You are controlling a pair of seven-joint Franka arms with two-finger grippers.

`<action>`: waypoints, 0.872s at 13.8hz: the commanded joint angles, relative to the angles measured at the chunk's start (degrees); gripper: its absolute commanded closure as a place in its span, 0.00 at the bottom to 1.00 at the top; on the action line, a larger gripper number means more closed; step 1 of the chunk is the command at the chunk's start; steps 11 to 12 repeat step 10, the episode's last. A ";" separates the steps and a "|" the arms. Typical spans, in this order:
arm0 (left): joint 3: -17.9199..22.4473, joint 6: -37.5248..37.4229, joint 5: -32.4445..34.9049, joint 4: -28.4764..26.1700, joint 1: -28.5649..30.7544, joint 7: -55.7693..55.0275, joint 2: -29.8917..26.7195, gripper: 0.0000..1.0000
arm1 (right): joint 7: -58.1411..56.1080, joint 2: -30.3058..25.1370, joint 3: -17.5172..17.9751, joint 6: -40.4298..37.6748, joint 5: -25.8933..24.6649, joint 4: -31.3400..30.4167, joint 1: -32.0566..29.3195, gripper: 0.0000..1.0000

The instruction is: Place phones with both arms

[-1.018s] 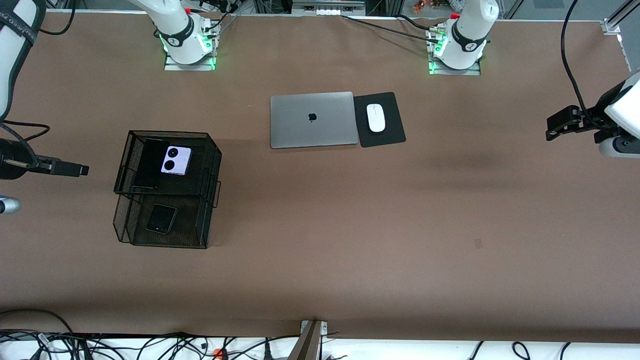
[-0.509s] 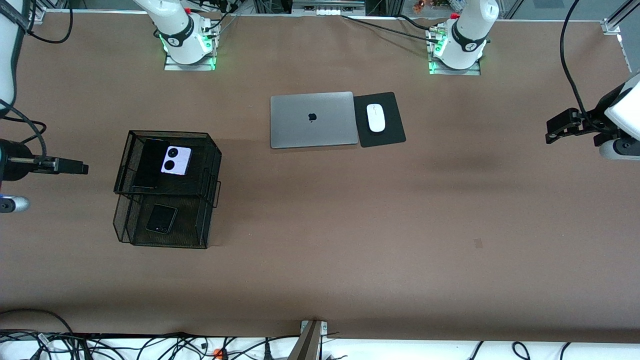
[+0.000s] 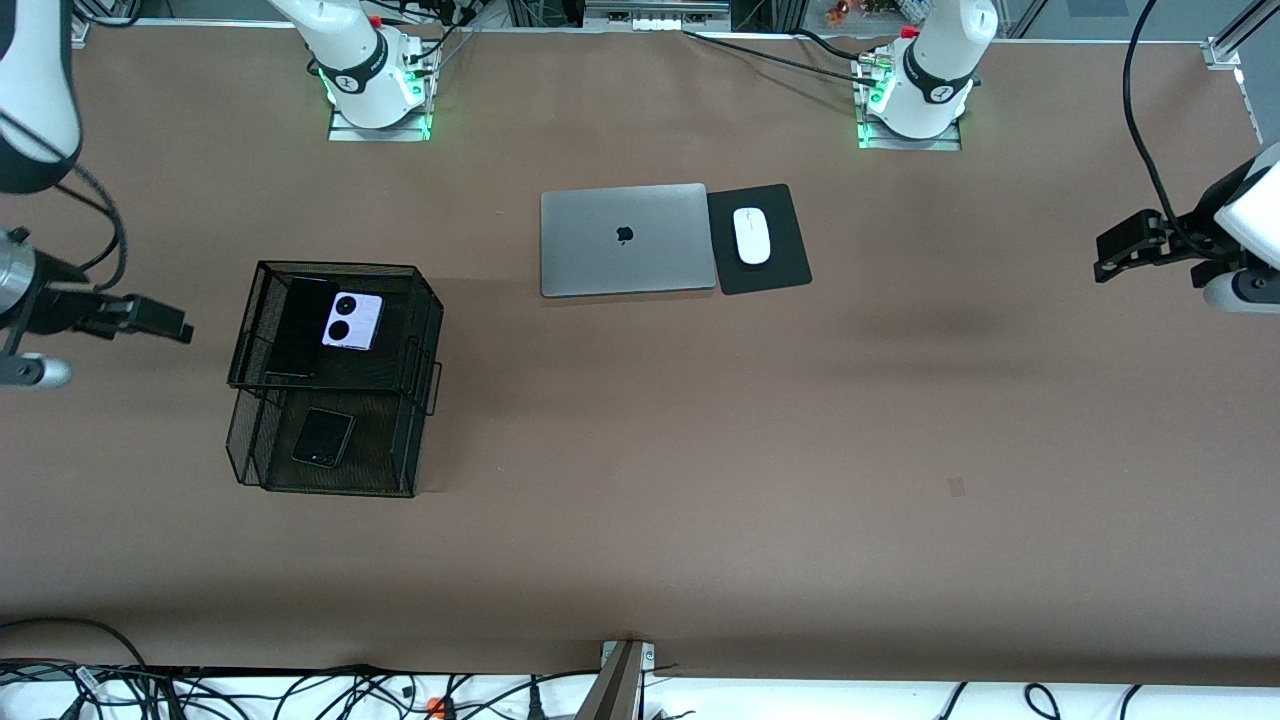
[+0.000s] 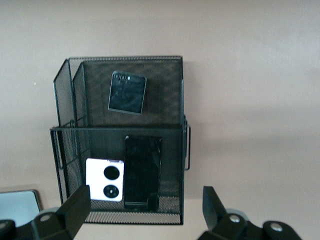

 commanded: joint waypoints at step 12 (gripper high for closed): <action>-0.34 0.03 -0.82 -6.75 0.31 0.33 -7.20 0.00 | 10.21 -3.44 3.53 -0.50 -1.71 -4.15 0.60 0.00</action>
